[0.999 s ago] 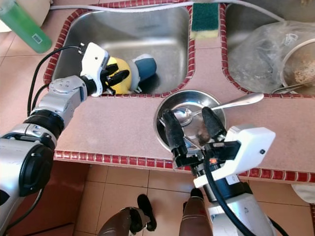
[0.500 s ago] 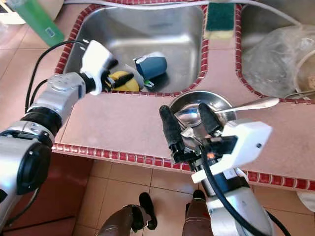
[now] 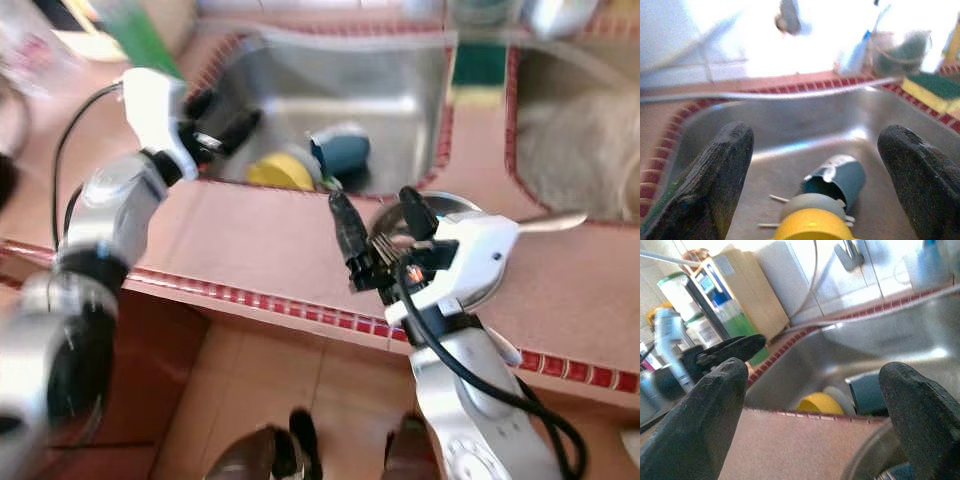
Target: Kitchen organization
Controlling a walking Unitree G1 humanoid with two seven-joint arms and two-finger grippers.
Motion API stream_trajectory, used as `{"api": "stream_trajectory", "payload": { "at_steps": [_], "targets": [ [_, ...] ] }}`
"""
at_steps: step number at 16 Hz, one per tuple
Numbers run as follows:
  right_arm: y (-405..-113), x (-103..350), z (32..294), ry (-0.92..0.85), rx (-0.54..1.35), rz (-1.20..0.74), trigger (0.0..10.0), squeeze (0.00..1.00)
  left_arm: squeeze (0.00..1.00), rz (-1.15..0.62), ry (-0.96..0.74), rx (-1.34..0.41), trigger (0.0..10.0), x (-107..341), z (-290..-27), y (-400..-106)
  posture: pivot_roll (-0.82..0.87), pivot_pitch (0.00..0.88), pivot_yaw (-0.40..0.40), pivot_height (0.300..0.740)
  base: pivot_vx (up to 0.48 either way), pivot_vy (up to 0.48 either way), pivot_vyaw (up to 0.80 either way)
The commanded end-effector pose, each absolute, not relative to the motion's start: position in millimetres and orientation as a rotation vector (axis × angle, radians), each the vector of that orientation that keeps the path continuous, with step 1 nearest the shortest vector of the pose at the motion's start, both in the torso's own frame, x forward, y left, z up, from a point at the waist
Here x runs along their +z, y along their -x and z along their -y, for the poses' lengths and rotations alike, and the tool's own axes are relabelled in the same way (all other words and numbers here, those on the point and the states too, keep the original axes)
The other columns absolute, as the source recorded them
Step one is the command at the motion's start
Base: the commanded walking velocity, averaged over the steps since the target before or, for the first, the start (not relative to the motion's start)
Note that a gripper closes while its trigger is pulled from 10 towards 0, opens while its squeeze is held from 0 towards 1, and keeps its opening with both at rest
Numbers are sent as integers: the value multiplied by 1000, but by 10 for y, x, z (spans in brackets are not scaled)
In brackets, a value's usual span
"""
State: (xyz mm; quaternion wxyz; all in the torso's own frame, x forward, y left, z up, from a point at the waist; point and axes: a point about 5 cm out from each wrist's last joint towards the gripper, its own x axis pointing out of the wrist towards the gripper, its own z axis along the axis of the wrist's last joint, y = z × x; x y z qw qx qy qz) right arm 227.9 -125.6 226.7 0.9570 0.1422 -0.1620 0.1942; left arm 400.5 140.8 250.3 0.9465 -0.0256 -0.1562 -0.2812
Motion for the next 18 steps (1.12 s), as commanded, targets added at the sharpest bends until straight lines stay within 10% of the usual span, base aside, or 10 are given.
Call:
{"api": "stream_trajectory", "payload": {
  "at_steps": [1,5,18],
  "targets": [
    [-2287,2239,1236,-274,389,331,10000,0,0,335,49,-535,10000,2473,-1457,-3959,-287,147,202,740,0,0,0],
    [-2570,1991,1381,1,223,286,10000,0,0,370,131,-440,10000,2214,-1292,-3530,-279,87,153,740,0,0,0],
    [-2781,1668,1276,93,201,277,10000,0,0,281,23,-313,10000,1837,-1290,-3058,-210,28,77,740,0,0,0]
  ]
}}
